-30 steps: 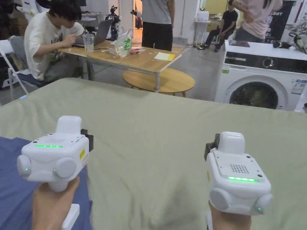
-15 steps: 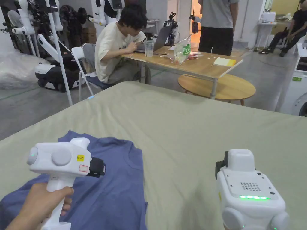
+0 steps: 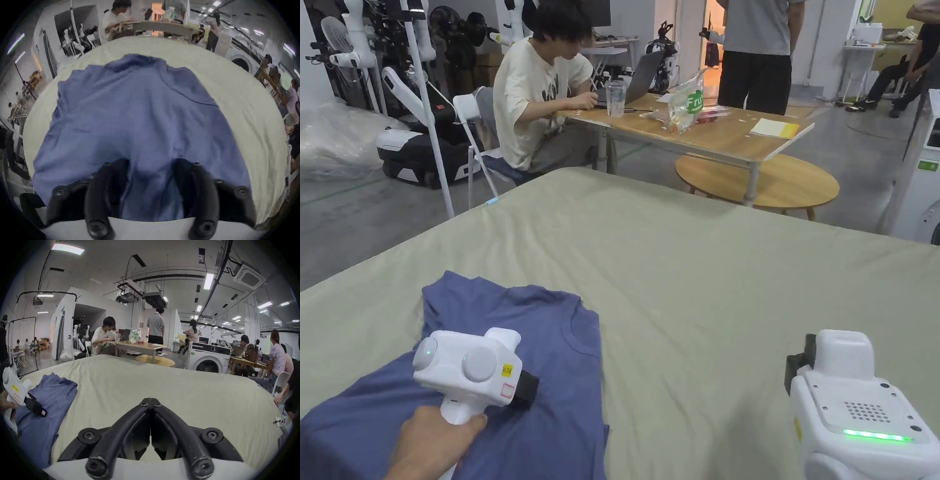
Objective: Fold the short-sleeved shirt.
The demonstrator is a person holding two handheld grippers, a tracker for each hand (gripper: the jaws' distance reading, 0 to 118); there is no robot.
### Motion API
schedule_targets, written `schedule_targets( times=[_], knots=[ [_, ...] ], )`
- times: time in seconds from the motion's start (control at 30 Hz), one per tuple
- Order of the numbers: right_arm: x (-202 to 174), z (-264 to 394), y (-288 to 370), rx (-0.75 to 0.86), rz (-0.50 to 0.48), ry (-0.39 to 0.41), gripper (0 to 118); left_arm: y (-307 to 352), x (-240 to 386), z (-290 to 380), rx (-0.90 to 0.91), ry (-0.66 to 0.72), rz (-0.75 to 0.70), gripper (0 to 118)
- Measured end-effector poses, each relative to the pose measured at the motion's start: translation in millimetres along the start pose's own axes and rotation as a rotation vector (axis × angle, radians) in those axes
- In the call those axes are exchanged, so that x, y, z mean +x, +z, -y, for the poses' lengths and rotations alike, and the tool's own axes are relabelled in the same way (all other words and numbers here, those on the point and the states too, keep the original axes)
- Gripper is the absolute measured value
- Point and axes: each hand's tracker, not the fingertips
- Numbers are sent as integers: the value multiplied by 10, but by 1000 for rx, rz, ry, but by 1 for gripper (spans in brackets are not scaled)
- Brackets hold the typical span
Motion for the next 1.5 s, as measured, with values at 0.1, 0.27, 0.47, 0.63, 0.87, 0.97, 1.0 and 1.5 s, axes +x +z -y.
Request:
schedule_targets(
  times=[0.1,0.27,0.47,0.63,0.87,0.97,1.0,1.5],
  knots=[
    [28,30,-25,-7,7,-1,0,7,9,63,28,-14,-18,0],
    [74,65,-18,-21,8,-7,0,139,-17,75,99,14,7,0],
    [235,-26,37,-5,39,-29,0,810,266,-346,283,-31,100,0],
    [492,-160,188,30,78,-44,0,1418,848,-874,474,-81,216,0],
    [1100,-285,540,75,211,-57,0,1989,2219,-1326,596,-197,465,0],
    [1433,-298,739,88,285,-70,0,2133,2931,-1372,611,-268,584,0],
    [1531,-299,802,91,309,-76,0,2156,3135,-1361,604,-288,619,0],
    [2716,43,1522,36,579,-117,0,1338,4952,155,258,-572,916,0]
  ],
)
